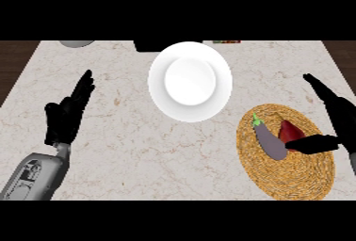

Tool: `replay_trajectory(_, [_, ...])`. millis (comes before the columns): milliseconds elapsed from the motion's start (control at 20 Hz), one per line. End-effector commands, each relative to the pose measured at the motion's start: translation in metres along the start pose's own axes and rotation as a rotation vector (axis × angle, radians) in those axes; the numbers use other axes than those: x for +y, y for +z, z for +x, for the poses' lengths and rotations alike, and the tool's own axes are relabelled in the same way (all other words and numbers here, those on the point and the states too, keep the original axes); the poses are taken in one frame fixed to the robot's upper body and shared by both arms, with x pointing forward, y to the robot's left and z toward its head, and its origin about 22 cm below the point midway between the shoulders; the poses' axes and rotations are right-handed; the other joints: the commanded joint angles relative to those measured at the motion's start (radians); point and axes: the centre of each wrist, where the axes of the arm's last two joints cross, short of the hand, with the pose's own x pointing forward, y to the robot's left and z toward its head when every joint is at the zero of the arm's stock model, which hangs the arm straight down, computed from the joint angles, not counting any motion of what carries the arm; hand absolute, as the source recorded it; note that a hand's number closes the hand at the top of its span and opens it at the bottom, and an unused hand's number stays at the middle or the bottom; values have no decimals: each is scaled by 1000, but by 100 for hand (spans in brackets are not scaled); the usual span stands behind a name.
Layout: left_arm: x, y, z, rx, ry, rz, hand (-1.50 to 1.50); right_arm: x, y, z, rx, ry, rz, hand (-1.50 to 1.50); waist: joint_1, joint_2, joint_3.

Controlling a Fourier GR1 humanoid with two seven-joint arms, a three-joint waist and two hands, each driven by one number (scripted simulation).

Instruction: Pick the pear from the placemat and place it in the plate

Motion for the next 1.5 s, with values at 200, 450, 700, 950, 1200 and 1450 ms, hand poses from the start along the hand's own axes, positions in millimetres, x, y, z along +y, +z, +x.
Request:
replay_trajectory(200, [-18,-2,4,-2,4,-11,0,-44,1,19,187,159,201,-150,10,3,3])
replay_trajectory(450, [-17,5,12,-21,-10,-6,0,-36,-14,16,260,159,276,-150,20,5,4])
replay_trajectory(700, [-13,-2,7,-6,8,-25,0,-41,-32,7,262,134,310,-150,19,5,4])
replay_trajectory(950, [-7,3,6,-13,18,-38,0,1,-38,-1,318,224,371,-150,24,6,4])
replay_trajectory(1200, [-4,0,8,-16,6,-13,0,2,-40,-35,337,250,408,-150,18,5,4])
replay_trajectory(1450, [0,9,27,-7,15,-44,0,31,-41,-29,353,253,431,-150,20,3,4])
